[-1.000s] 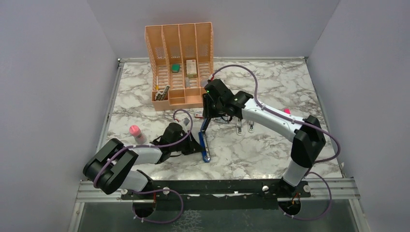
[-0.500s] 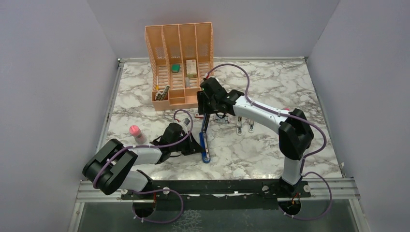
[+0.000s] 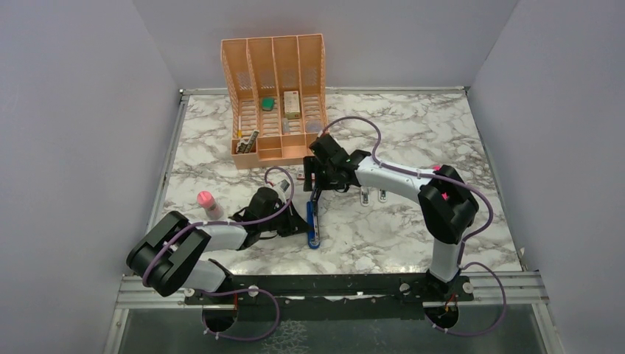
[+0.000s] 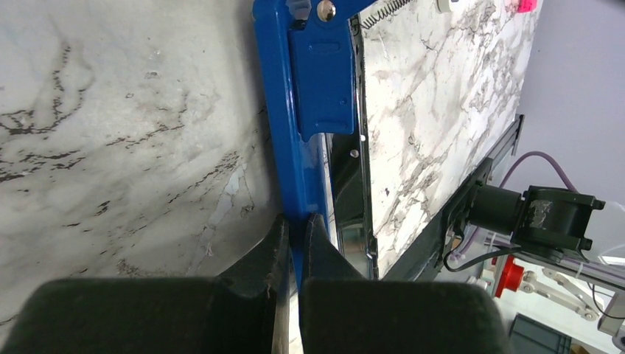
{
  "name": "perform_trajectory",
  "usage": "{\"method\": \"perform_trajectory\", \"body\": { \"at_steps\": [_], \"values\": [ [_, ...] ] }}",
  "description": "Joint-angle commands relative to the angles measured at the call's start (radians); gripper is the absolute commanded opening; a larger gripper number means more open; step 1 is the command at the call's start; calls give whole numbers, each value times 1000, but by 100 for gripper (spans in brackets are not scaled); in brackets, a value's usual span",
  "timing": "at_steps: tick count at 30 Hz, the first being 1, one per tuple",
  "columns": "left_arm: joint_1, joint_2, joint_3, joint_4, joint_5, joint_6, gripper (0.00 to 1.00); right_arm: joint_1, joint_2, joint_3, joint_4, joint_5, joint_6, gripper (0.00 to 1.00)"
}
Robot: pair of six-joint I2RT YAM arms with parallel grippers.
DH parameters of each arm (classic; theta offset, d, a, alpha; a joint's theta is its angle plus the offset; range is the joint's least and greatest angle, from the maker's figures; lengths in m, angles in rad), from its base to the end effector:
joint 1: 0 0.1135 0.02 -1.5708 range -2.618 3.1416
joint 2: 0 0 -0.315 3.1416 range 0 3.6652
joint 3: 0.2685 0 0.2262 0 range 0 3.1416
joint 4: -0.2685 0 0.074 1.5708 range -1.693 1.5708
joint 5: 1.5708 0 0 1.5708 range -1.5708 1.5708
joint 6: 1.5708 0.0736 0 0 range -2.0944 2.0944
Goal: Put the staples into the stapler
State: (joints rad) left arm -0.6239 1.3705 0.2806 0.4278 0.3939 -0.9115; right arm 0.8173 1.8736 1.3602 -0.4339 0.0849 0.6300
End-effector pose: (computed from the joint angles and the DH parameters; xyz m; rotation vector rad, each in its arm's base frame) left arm 0.1648 -0.1534 0.1693 -0.1162 2.4888 -1.1972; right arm 0.2915 0.3016 0.2397 -0.2061 2.5726 0.4685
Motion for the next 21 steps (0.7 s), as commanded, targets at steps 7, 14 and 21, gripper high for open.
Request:
{"method": "perform_trajectory", "body": {
  "at_steps": [7, 14, 21],
  "values": [
    [-8, 37, -23, -124, -36, 6, 0, 15, -98, -165, 91, -142, 94, 75],
    [-8, 33, -22, -128, -38, 1, 0, 40, -90, -200, 89, -120, 122, 62],
    [-8, 25, -23, -140, -42, 2, 0, 54, -55, -179, 110, -117, 117, 50]
  ]
}}
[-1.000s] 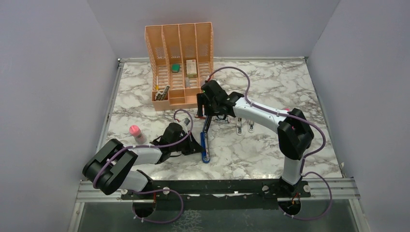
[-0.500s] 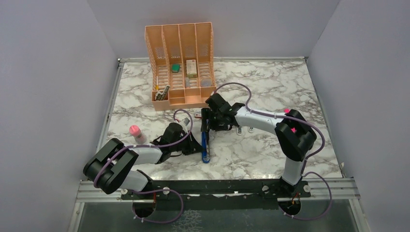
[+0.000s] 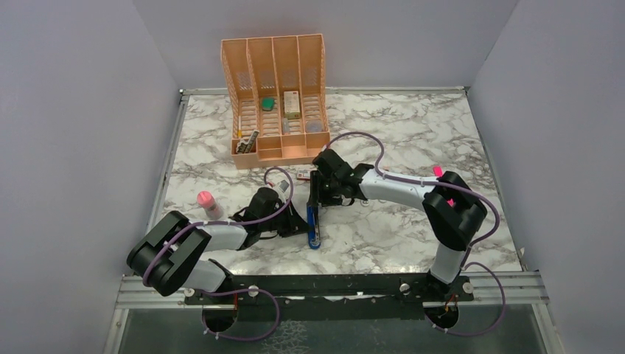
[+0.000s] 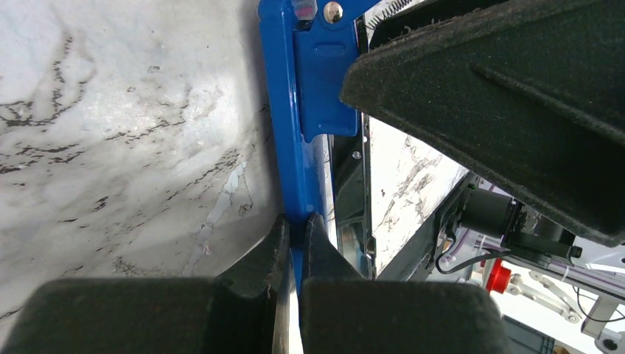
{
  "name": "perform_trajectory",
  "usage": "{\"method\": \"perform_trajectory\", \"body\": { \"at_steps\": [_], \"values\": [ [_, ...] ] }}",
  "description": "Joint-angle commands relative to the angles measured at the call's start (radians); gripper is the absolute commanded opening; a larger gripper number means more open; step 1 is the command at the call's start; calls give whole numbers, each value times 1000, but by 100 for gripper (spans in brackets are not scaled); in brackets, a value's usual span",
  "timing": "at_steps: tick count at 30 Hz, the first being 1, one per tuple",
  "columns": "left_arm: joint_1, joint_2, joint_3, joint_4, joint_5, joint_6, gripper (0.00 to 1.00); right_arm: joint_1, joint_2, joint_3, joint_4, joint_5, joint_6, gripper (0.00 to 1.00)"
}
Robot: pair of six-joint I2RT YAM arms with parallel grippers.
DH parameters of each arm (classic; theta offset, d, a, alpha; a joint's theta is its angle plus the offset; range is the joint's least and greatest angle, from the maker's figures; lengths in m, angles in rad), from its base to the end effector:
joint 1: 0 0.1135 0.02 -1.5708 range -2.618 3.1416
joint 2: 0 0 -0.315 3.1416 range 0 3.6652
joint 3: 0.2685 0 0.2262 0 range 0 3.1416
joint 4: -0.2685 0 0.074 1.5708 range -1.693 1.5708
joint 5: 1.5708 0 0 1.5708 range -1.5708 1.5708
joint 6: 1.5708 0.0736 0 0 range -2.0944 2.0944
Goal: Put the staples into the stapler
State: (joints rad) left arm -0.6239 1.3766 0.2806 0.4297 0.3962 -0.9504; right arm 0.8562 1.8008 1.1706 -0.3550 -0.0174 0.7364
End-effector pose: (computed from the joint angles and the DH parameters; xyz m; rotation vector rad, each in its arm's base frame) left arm 0.1651 -0.1538 0.1683 -0.1655 2.5024 -1.2126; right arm 0.2513 0.2916 0.2172 -0.1676 2.6770 0.5943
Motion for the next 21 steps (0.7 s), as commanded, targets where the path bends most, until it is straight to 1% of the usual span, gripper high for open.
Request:
{"method": "perform_trajectory", "body": {
  "at_steps": [1, 6, 9, 13, 17, 21],
  "values": [
    [-8, 17, -22, -144, -45, 42, 0, 16, 26, 14, 32, -16, 11, 49],
    [-8, 6, -12, -161, -49, 47, 0, 25, 40, 9, 48, -12, 22, 38],
    [-8, 3, -9, -163, -49, 47, 0, 30, 47, 6, 54, -4, 26, 34],
    [-8, 7, -4, -168, -46, 51, 2, 37, 59, 10, 51, 4, 22, 34],
    [-8, 9, 3, -173, -47, 53, 5, 52, 70, 18, 44, 14, 5, 41],
    [-8, 10, 5, -176, -48, 52, 5, 60, 85, 32, 19, 41, 1, 42]
  ]
}}
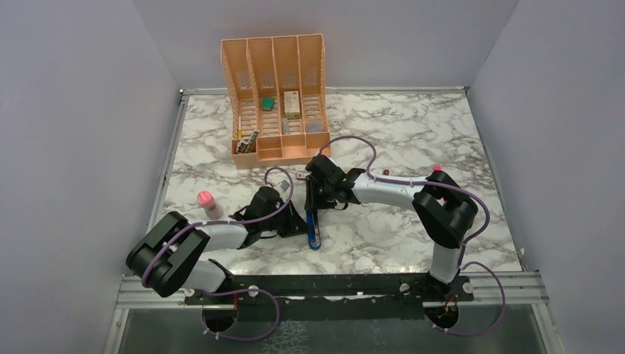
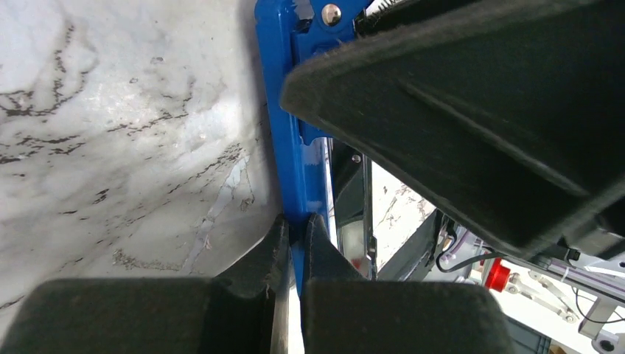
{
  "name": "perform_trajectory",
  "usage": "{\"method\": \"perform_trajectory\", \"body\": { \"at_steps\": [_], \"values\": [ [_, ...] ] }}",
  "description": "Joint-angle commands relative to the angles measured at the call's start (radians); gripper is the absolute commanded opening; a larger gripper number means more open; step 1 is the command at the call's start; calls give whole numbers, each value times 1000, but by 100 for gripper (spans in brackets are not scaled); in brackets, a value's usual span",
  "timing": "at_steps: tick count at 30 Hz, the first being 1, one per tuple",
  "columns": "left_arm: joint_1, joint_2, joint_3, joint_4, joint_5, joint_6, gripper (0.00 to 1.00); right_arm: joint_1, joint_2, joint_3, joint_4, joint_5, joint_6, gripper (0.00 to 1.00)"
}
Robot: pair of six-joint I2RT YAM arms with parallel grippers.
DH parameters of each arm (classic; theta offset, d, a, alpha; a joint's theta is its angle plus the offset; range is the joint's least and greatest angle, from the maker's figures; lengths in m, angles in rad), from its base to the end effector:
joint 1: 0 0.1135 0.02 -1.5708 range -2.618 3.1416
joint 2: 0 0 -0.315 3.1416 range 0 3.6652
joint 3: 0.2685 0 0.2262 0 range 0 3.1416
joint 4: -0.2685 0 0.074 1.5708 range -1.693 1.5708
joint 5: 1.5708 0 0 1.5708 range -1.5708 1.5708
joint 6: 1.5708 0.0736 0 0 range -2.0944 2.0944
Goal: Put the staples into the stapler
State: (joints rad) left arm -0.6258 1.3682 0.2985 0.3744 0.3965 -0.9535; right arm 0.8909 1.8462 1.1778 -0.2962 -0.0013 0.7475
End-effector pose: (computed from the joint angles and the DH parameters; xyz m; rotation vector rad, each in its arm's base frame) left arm 0.1641 -0.1536 0.1687 -0.1779 2.5335 -1.1981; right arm 0.2502 0.3096 0.2073 -0.1913 2.6563 0.6097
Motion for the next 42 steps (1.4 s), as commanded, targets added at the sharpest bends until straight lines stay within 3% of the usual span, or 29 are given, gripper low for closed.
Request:
{"method": "perform_trajectory", "body": {
  "at_steps": [1, 7, 9, 16, 20, 30, 37, 42],
  "values": [
    [-6, 17, -13, -122, -50, 54, 5, 26, 43, 29, -48, 29, -10, 42],
    [-6, 10, -10, -136, -54, 54, 9, 32, 30, 45, -92, 84, -1, 28],
    [-6, 3, -6, -153, -60, 53, 17, 34, 17, 53, -111, 107, 5, 24],
    [-6, -46, 8, -201, -61, 51, 59, 34, -47, 30, -185, 184, 10, 19],
    [-6, -96, -2, -203, -61, 54, 70, 33, -122, -27, -250, 256, 34, 19],
    [-6, -124, 18, -246, -92, 75, 74, -15, -369, -188, -431, 416, 119, 21],
    [-6, -65, 50, -250, -82, 87, 75, -159, -491, -246, -471, 409, 86, 21],
    [-6, -62, 64, -262, -80, 94, 75, -348, -535, -291, -413, 378, -24, 21]
  ]
}}
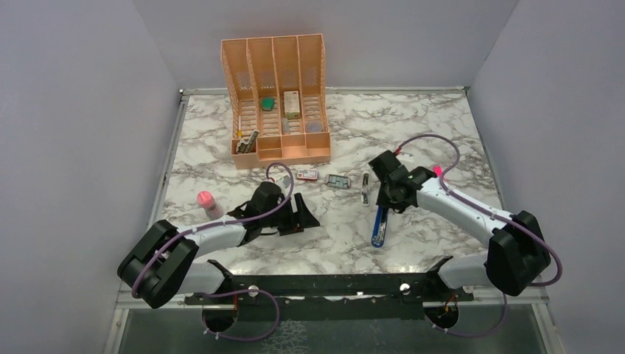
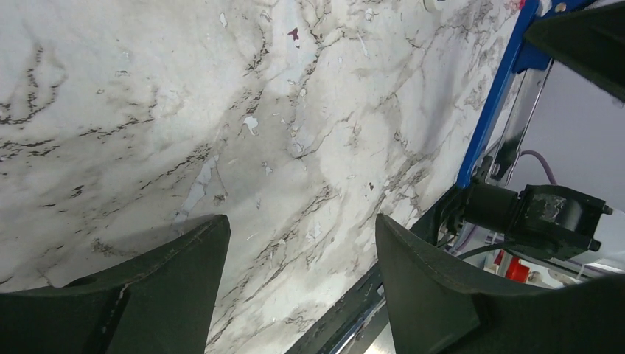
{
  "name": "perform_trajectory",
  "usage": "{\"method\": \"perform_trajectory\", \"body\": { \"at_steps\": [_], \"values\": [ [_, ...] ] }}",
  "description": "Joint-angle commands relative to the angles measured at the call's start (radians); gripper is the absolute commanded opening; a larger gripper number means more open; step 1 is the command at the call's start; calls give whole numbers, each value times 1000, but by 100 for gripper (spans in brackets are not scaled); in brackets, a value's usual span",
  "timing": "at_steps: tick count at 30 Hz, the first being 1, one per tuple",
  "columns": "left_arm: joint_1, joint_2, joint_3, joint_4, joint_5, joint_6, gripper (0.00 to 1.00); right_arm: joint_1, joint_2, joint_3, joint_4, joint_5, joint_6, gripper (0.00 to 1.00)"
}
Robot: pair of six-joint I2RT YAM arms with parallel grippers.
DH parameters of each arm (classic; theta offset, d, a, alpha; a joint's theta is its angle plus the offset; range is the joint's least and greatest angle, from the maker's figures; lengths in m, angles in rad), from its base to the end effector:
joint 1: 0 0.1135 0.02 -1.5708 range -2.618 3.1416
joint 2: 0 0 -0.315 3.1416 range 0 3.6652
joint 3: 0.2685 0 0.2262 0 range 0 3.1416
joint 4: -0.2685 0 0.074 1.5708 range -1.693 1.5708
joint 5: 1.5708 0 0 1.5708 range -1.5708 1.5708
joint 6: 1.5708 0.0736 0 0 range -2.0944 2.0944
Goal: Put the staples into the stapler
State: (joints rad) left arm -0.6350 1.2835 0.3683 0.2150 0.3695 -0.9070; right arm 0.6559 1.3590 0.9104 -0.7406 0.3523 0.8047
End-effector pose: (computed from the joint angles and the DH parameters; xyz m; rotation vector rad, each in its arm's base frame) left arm 0.1616 -0.1521 0.1874 -0.1245 2.5234 -1.1530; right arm 0.1975 0.1199 0.2482 0.2853 2.6127 -0.0099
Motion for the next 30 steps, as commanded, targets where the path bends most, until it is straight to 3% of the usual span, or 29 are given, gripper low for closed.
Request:
{"method": "perform_trajectory", "body": {
  "at_steps": [1, 9, 21, 30],
  "values": [
    [3, 18, -4, -105, -56, 48, 75, -147, -50, -27, 43, 22, -103, 21],
    [3, -24, 13, -132, -86, 62, 75, -388, 32, -55, 251, -87, -281, 21],
    [3, -14, 55, -159, -112, 84, 75, -430, 183, -6, 382, -136, -394, 26],
    [4, 13, 92, -162, -113, 83, 75, -432, 146, 11, 290, -107, -339, 54]
  ]
}}
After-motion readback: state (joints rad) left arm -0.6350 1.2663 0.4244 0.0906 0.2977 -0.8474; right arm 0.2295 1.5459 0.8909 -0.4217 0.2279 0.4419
